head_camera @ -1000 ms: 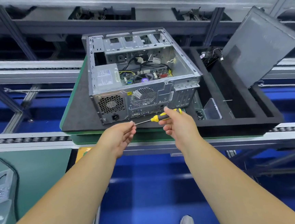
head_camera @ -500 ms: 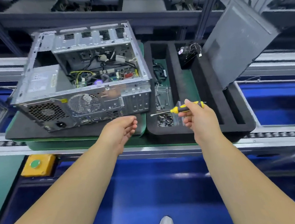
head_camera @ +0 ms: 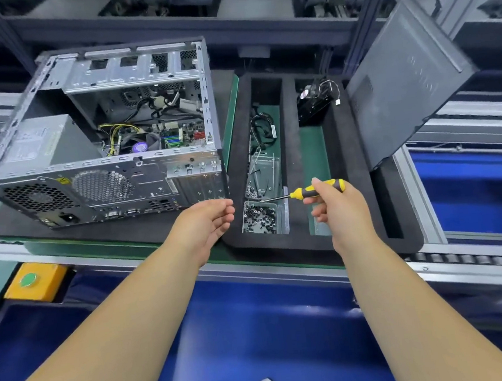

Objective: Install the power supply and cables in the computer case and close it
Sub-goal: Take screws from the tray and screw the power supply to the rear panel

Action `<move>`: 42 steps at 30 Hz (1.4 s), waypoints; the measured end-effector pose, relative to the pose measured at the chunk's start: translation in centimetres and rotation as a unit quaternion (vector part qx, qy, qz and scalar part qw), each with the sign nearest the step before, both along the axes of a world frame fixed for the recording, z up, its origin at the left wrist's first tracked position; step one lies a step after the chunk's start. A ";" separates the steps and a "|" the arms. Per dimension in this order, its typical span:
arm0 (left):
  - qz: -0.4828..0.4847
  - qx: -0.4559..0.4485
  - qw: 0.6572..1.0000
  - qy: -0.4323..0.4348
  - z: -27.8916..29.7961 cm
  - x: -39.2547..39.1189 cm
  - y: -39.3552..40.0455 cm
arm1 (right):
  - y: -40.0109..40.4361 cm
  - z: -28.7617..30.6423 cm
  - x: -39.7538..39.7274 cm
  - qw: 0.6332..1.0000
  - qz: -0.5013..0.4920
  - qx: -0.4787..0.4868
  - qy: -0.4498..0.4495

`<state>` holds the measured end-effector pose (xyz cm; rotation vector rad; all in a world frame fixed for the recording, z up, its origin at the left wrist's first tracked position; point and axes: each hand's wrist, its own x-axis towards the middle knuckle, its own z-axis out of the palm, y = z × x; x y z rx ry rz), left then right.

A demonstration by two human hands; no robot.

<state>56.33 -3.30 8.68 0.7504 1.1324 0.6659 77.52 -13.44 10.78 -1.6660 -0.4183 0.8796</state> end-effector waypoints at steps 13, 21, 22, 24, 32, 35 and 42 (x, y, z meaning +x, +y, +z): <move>-0.022 -0.042 0.999 0.009 -0.5 2.7 1.3 | 7.3 -2.6 0.8 0.906 0.178 -0.116 -0.366; -0.029 -0.080 0.996 0.000 -1.5 2.4 2.5 | 9.8 -4.6 1.5 0.858 0.211 -0.186 -0.430; -0.029 -0.084 0.996 0.000 -1.7 2.3 2.6 | 10.0 -4.6 1.4 0.851 0.215 -0.187 -0.440; -0.029 -0.090 0.996 -0.002 -2.0 2.1 2.6 | 10.4 -4.7 1.1 0.836 0.228 -0.189 -0.462; -0.041 -0.096 0.994 -0.012 -2.2 1.5 3.0 | 10.7 -4.5 0.9 0.826 0.242 -0.209 -0.464; -0.044 -0.100 0.994 -0.011 -2.2 1.3 3.0 | 10.7 -4.4 0.9 0.826 0.238 -0.211 -0.466; -0.046 -0.100 0.994 -0.013 -2.1 0.9 2.9 | 10.6 -4.3 0.7 0.838 0.218 -0.194 -0.462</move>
